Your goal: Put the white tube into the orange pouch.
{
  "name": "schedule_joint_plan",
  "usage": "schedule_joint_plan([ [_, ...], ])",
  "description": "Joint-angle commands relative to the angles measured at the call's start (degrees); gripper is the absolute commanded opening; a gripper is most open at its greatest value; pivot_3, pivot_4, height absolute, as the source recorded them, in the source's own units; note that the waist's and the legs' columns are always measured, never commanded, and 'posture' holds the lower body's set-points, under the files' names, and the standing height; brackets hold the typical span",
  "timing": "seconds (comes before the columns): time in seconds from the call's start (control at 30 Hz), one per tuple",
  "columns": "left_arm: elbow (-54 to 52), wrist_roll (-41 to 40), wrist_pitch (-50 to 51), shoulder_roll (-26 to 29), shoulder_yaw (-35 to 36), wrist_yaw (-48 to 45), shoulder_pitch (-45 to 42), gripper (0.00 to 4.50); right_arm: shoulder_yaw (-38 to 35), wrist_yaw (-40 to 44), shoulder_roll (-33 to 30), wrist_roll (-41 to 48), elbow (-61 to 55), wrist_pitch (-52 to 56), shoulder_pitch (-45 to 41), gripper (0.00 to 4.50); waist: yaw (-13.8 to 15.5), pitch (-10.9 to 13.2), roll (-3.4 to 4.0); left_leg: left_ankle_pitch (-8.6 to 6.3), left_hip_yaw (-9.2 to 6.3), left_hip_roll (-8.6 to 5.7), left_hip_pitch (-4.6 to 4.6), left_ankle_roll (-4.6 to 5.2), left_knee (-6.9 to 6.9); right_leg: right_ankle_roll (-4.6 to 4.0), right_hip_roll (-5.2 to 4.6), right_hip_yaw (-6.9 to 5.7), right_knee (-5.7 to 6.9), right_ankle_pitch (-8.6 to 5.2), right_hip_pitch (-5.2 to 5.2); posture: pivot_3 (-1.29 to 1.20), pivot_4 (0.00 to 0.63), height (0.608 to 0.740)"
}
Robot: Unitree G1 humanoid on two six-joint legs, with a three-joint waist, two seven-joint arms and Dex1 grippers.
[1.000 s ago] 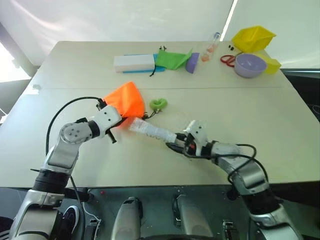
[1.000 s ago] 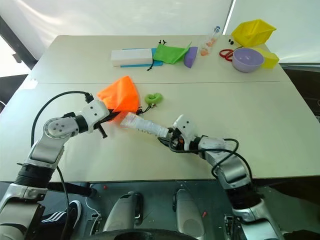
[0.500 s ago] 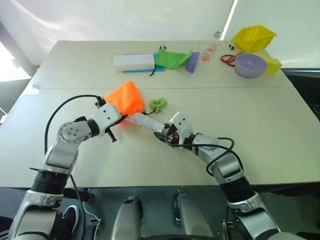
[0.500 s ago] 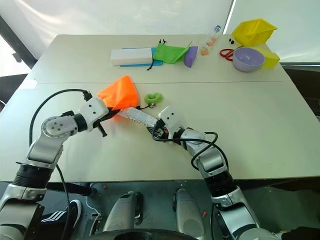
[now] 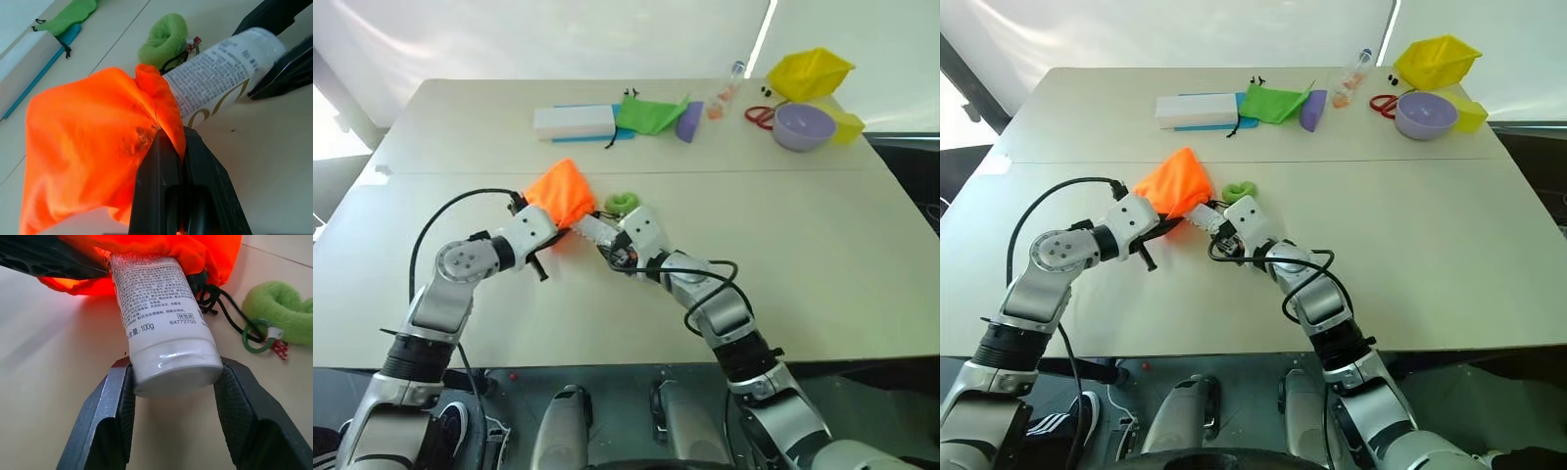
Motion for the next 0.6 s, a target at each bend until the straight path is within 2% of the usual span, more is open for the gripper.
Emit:
schedule_joint_plan([
  [0.03, -1.8, -0.2, -0.4, -0.2, 0.2, 0.1, -0.9, 0.00, 1.8, 0.1, 2.1, -1.6, 1.8, -3.0, -3.5, 1.81, 0.0, 0.0, 0.00, 0.00, 0.00, 0.00, -0.01, 0.00, 0.01, 0.00, 0.00, 0.00, 0.00, 0.00, -0.01, 0.00, 0.150, 0.740],
  [0.2, -2.6, -0.3, -0.1, -0.6, -0.1, 0.3, -0.7, 0.00, 0.2, -3.6, 4.3, -4.2, 10.1, -5.1, -8.6, 1.81, -0.1, 0.0, 0.00, 0.00, -0.01, 0.00, -0.01, 0.00, 0.01, 0.00, 0.01, 0.00, 0.05, 0.01, -0.04, 0.00, 0.150, 0.740],
  [0.47, -3.3, -0.5, 0.5, -0.8, 0.0, 0.6, -0.5, 0.00, 1.3, -4.4, 7.5, -6.0, 16.6, -7.8, -11.7, 1.81, -0.2, 0.0, 0.00, 0.00, -0.01, 0.00, -0.08, 0.01, 0.01, 0.02, 0.01, 0.00, 0.05, 0.01, -0.08, 0.00, 0.150, 0.740],
  [0.6, -3.5, -0.5, 0.7, -1.0, -0.1, 0.8, -0.5, 0.00, -0.8, -6.0, 9.9, -5.6, 19.9, -8.5, -13.5, 1.81, -0.4, 0.0, 0.00, 0.00, -0.02, 0.01, -0.03, 0.01, 0.03, 0.01, 0.01, 0.01, 0.23, 0.00, -0.12, 0.00, 0.150, 0.740],
])
